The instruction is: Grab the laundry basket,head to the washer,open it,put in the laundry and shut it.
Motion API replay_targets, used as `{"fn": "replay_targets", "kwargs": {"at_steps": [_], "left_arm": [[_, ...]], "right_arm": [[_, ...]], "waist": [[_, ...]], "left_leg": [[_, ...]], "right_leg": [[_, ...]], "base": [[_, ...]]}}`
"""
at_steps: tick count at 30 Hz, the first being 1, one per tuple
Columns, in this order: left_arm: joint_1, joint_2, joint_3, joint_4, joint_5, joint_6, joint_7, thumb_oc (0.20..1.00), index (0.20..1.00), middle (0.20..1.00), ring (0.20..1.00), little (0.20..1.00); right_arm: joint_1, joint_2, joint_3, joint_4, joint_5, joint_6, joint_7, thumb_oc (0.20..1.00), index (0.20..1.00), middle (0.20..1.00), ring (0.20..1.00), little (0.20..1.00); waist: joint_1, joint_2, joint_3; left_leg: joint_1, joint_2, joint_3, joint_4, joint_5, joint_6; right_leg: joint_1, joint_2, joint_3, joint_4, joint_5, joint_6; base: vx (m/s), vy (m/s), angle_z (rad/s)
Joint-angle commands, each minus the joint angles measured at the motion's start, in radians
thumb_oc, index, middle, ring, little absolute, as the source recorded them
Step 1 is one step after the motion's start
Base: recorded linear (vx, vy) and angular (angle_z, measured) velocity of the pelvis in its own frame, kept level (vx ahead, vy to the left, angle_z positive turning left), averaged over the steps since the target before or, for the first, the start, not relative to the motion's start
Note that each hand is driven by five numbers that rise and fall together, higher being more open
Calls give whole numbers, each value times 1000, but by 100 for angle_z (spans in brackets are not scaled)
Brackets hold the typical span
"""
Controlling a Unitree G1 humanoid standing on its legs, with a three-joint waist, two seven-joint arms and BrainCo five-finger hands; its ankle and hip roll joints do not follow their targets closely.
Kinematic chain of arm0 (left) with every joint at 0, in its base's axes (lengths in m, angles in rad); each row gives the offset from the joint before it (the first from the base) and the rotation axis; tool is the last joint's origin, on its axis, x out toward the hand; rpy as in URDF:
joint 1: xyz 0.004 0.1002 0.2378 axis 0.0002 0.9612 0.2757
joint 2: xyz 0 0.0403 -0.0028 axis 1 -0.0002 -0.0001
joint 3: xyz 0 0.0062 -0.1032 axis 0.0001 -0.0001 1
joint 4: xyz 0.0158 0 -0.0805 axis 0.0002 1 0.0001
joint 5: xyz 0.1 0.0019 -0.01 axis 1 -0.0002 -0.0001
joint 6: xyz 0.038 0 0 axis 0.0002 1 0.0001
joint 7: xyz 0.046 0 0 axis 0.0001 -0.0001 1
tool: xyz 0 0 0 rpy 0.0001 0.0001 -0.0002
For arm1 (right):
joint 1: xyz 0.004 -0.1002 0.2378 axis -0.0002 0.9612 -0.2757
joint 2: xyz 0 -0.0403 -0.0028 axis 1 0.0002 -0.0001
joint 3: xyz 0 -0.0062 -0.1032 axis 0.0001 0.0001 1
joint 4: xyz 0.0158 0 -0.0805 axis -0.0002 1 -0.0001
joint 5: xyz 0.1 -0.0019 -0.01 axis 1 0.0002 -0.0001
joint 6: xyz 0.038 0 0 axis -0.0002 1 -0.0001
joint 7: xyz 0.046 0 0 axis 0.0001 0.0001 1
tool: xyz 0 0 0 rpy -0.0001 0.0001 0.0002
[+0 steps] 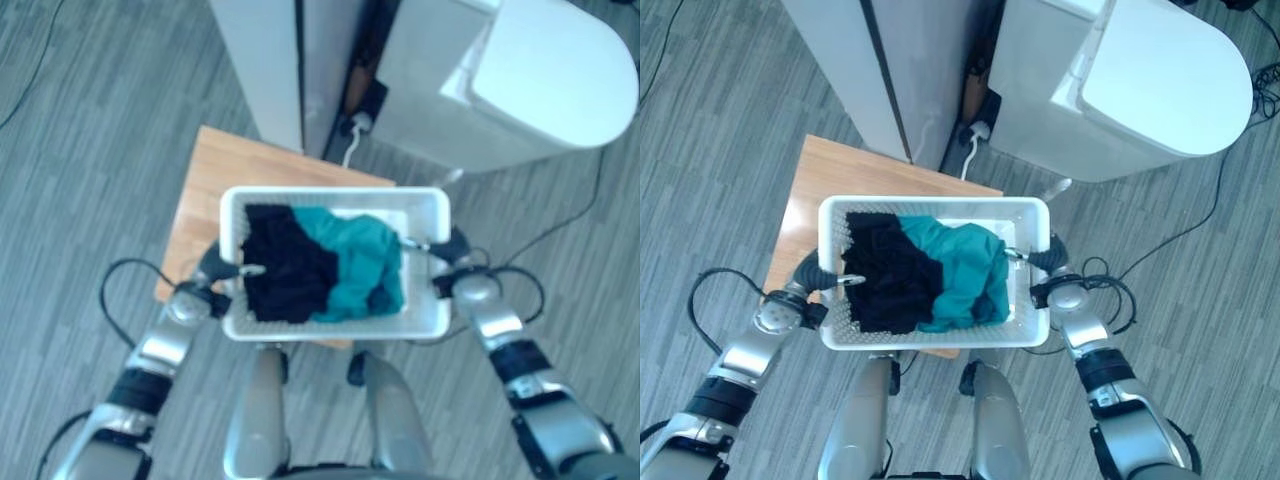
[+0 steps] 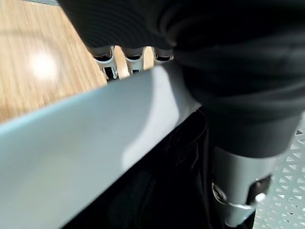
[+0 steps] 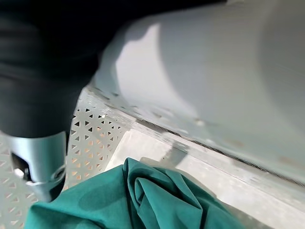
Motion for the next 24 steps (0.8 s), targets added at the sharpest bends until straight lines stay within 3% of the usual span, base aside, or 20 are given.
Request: {"fn": "replay_targets", "kwargs": {"at_steps": [1,24], "left_arm": [[-93,-64,-77,78,-19,14,10,1000,1000,1000,1000,1000],[-89,-47,-80,74,-14,8,18,1000,1000,1000,1000,1000]], "right_arm": [[1,96,172,140,11,79,81,1000,1000,1000,1000,1000],[0,95,148,155,25,67,52,1000,1000,1000,1000,1000]], "waist": [[30,55,47],[35,58,46]], "left_leg": [[-10,11,15,-145,110,15],[-10,7,16,-145,108,17]], "right_leg": [[13,-75,-7,129,-140,101],[14,-77,-8,133,-143,101]], "base": [[0,0,0],[0,0,0]]}}
